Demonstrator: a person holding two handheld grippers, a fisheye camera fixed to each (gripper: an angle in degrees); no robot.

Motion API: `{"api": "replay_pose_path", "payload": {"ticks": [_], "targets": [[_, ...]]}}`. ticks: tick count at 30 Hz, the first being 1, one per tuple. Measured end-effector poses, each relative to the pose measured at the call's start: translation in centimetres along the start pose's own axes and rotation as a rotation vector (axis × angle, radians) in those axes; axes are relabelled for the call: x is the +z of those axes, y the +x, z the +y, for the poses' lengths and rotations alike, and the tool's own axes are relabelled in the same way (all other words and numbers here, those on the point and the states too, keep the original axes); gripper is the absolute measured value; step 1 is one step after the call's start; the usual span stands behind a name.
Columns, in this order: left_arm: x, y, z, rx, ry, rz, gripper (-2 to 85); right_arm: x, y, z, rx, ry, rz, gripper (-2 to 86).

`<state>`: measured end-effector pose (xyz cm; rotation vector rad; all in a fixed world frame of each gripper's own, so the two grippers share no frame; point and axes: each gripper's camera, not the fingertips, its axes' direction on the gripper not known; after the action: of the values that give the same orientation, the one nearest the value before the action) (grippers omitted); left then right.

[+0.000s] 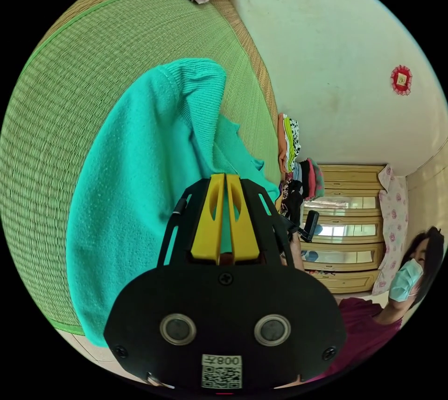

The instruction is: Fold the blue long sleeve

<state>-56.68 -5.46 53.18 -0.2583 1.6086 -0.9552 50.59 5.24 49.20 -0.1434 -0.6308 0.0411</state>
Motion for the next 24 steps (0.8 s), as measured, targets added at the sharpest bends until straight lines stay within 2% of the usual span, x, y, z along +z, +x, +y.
{"api": "replay_pose_path", "payload": {"ticks": [9,24], "targets": [[-0.2,1.0,-0.7,0.005,0.013,0.057,0.5,1.4,0.4,-1.9,0.034,-0.004,0.021,1.7],[0.5,1.8,-4.2,-0.052,0.09,0.112,1.2,0.0,0.7,-6.7,0.046,0.096,-0.015,0.8]]}}
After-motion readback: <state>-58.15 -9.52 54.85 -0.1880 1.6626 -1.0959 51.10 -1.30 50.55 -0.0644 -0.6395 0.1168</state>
